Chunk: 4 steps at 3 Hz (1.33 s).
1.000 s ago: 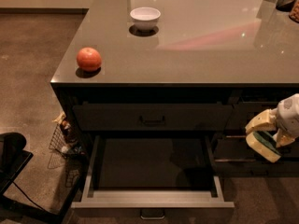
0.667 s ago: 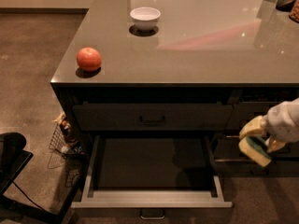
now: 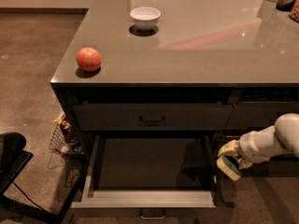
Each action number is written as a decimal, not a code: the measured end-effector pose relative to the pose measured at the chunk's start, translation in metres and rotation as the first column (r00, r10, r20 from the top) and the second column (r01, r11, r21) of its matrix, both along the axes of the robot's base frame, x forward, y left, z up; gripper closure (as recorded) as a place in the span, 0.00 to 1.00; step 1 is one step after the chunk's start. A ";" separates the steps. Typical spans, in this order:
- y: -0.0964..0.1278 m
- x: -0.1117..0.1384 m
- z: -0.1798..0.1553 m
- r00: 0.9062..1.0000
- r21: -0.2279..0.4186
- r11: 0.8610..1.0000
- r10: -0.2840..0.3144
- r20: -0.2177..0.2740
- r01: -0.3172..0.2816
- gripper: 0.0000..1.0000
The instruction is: Place sponge into middle drawer
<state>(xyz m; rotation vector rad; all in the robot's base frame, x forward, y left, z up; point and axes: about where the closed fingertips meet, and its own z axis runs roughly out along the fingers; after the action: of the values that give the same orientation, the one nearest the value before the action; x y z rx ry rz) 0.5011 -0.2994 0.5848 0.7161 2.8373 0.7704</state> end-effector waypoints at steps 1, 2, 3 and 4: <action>0.023 0.010 -0.045 1.000 0.069 0.997 0.020 0.014 -0.021 1.00; 0.061 0.002 -0.062 0.996 0.149 0.985 0.079 0.039 -0.084 1.00; 0.119 -0.015 -0.071 0.982 0.225 0.956 0.178 0.062 -0.188 1.00; 0.125 -0.016 -0.072 0.980 0.229 0.953 0.188 0.063 -0.198 0.84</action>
Offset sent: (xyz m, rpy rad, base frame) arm -0.0214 0.1320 -0.0647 0.2722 -0.0849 0.2189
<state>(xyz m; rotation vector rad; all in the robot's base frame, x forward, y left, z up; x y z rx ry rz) 0.4847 -0.1749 0.5125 0.4447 2.8387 1.1515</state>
